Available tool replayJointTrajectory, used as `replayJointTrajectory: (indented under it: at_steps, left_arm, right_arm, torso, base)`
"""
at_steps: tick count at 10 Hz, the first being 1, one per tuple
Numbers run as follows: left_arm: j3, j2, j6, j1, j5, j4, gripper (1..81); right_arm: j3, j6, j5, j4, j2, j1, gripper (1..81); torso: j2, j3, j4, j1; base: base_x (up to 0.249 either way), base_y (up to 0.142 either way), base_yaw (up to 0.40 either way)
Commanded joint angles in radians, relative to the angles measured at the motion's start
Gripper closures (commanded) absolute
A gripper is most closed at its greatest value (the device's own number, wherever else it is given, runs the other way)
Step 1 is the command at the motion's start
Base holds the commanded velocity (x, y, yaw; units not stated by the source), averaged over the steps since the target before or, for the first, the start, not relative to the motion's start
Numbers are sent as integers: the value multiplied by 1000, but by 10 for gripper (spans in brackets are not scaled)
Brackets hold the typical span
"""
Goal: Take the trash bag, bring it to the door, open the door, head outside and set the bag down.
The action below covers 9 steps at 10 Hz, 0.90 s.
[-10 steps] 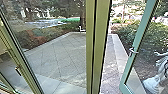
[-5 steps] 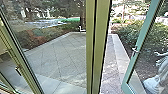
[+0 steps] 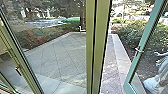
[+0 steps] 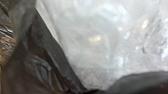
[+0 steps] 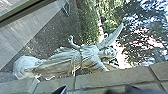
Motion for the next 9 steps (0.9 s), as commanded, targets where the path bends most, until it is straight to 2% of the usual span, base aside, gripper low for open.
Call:
replayJointTrajectory:
  at_steps: [1,2,3,4,5,6,7,8,9]
  left_arm:
    - [8,8,3,-15,81,2,811]
    - [8,8,1,-15,81,3,811]
    - [6,8,3,-15,81,3,811]
    - [5,6,3,-15,81,2,811]
    - [5,6,4,-15,81,2,811]
    - [5,5,4,-15,81,0,811]
    - [6,5,6,-15,81,0,811]
    - [6,6,6,-15,81,0,811]
    - [6,8,6,-15,81,2,811]
  right_arm:
    - [-55,3,-107,-12,-33,120,10]
    - [-59,3,-107,-12,-34,120,10]
    - [-63,3,-106,-14,-36,120,10]
    - [-66,3,-106,-18,-37,120,10]
    - [-72,3,-103,-23,-39,120,10]
    - [-76,3,-95,-24,-39,122,10]
    - [-79,3,-92,-23,-40,120,10]
    - [-79,3,-92,-12,-40,122,10]
    - [-73,0,-101,40,-34,111,10]
  torso:
    - [0,22,-50,0]
    - [0,3,-89,0]
    - [0,7,-106,0]
    - [0,8,-100,0]
    - [0,8,-60,0]
    - [0,8,-87,0]
    - [0,8,-101,0]
    - [0,8,-101,0]
    - [0,8,-101,0]
  base:
    - [0,0,0]
    - [0,0,0]
    - [0,0,0]
    - [0,0,0]
    - [0,0,0]
    - [0,0,0]
    - [0,0,0]
    - [0,0,0]
    - [0,0,0]
